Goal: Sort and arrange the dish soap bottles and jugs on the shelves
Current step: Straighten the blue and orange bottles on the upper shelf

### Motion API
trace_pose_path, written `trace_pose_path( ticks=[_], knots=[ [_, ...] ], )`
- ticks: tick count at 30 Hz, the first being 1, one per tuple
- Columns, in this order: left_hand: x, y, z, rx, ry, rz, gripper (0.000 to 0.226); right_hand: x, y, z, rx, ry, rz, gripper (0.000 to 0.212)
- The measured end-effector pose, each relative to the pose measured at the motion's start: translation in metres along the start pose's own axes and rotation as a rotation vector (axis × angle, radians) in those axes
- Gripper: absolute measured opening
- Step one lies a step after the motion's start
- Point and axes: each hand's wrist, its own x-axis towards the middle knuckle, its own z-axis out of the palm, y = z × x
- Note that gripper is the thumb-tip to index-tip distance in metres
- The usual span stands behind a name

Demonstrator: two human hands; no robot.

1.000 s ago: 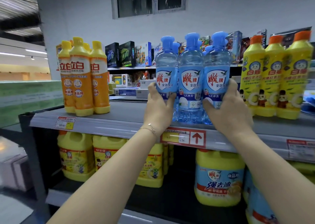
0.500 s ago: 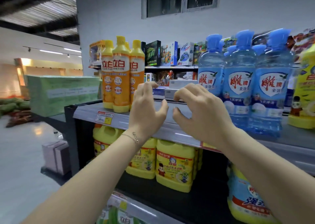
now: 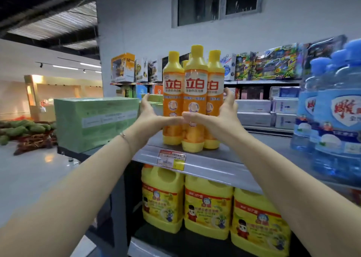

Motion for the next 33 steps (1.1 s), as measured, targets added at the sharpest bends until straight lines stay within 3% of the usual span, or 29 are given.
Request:
trace_pose_path(
  ticks=[7,12,26,33],
  knots=[
    [0.053,-0.011,-0.013,-0.227,-0.363,-0.006,0.131,0.019,0.001,0.034,0.082,0.162,0.074,0.144],
    [0.066,-0.019,0.003,-0.280,-0.511,0.080,0.086,0.020,0.001,0.045,0.054,0.230,0.086,0.143],
    [0.068,-0.023,0.017,-0.355,-0.468,0.137,0.084,0.034,0.010,0.034,0.163,0.128,0.063,0.154],
    [0.062,-0.024,0.020,-0.444,-0.491,0.101,0.058,0.035,0.016,0.029,0.197,0.091,0.039,0.147]
  ],
)
